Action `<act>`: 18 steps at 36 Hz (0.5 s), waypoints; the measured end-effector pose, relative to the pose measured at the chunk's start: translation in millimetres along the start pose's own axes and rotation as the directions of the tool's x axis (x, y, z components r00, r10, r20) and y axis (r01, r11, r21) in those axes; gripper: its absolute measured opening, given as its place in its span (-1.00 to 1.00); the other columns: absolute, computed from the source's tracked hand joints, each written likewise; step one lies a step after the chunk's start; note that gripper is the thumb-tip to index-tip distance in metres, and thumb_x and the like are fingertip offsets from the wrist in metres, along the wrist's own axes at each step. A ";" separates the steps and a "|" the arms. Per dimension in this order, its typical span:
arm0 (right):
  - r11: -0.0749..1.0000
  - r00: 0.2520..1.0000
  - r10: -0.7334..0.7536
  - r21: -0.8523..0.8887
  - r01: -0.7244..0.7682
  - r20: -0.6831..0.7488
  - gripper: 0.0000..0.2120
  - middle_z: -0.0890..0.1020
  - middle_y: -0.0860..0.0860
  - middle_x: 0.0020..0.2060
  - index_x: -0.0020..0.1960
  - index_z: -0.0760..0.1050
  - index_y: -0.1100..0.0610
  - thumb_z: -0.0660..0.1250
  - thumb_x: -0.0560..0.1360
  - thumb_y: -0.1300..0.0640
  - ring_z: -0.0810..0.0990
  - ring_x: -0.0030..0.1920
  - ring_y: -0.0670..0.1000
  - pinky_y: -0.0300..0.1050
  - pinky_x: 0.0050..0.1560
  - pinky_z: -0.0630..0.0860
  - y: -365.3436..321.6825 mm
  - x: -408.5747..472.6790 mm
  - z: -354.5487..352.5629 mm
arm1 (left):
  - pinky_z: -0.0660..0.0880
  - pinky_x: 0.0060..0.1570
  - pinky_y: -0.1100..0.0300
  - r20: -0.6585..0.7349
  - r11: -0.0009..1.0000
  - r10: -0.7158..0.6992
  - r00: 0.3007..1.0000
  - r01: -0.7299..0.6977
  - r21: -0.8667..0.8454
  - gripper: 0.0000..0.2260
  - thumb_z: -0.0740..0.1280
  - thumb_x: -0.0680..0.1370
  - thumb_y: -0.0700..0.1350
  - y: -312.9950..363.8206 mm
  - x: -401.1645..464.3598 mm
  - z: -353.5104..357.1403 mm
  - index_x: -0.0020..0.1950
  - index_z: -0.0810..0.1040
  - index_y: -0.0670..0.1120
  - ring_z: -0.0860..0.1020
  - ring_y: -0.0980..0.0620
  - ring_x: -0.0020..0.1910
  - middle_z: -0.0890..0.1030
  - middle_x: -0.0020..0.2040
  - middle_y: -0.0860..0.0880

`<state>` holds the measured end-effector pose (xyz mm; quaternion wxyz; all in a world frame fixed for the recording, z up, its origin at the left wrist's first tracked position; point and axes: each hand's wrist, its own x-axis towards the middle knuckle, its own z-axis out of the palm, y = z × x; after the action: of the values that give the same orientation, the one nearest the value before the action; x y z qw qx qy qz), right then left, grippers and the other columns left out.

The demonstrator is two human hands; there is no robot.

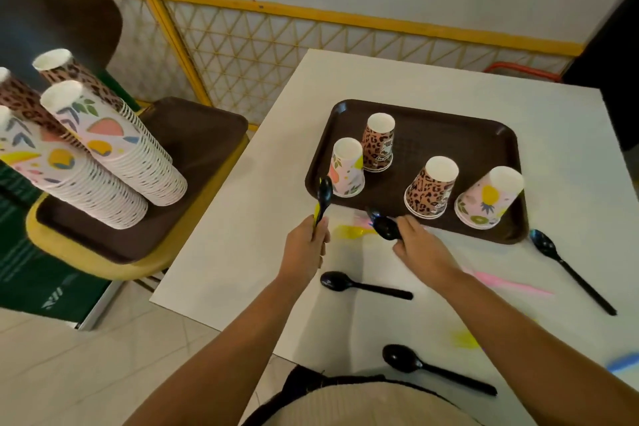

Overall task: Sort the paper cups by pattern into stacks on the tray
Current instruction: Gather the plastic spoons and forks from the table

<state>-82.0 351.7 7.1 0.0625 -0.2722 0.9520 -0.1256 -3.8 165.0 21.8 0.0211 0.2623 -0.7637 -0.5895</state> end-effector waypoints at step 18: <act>1.000 0.994 -0.008 0.019 0.006 0.111 -0.59 0.50 0.08 0.17 0.32 0.37 0.12 0.29 0.50 0.08 0.53 0.13 0.14 -0.01 0.05 0.45 6.3 12.4 23.4 | 0.29 -0.53 0.35 -0.020 0.998 0.019 1.000 -0.018 0.056 -0.69 0.10 0.68 -0.12 -13.9 -12.9 3.2 -0.25 0.40 -0.11 0.33 0.17 -0.61 0.44 -0.42 -0.01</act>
<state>-91.3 345.5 -17.7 0.1176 -0.2815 0.9448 -0.1192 11.4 170.9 11.7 0.0271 0.2616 -0.7820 -0.5650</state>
